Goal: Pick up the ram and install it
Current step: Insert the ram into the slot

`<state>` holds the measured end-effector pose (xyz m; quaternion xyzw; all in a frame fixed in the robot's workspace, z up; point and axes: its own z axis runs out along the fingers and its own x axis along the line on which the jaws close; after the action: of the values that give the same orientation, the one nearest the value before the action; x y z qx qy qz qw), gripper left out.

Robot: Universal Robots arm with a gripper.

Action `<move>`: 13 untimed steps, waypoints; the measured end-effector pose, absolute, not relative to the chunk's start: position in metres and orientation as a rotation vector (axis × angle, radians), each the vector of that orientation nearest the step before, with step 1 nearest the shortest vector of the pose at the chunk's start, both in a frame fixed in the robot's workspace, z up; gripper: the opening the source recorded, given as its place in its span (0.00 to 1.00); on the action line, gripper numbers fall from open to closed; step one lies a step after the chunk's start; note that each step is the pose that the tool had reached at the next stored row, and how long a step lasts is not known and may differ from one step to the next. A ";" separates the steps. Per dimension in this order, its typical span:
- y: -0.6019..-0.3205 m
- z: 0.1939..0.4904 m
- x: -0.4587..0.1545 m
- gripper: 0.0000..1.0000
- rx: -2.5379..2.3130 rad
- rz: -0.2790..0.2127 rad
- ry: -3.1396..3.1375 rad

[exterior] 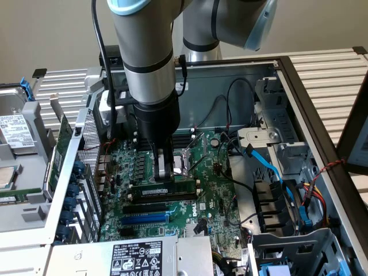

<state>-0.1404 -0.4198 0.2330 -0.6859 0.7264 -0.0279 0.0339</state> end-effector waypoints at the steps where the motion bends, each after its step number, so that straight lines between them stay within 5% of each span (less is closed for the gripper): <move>1: -0.420 0.233 -0.140 0.13 -2.109 -0.086 2.234; 13: -0.420 0.232 -0.141 0.22 -2.115 -0.074 2.240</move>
<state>-0.1405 -0.4197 0.2320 -0.6860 0.7266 -0.0239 0.0297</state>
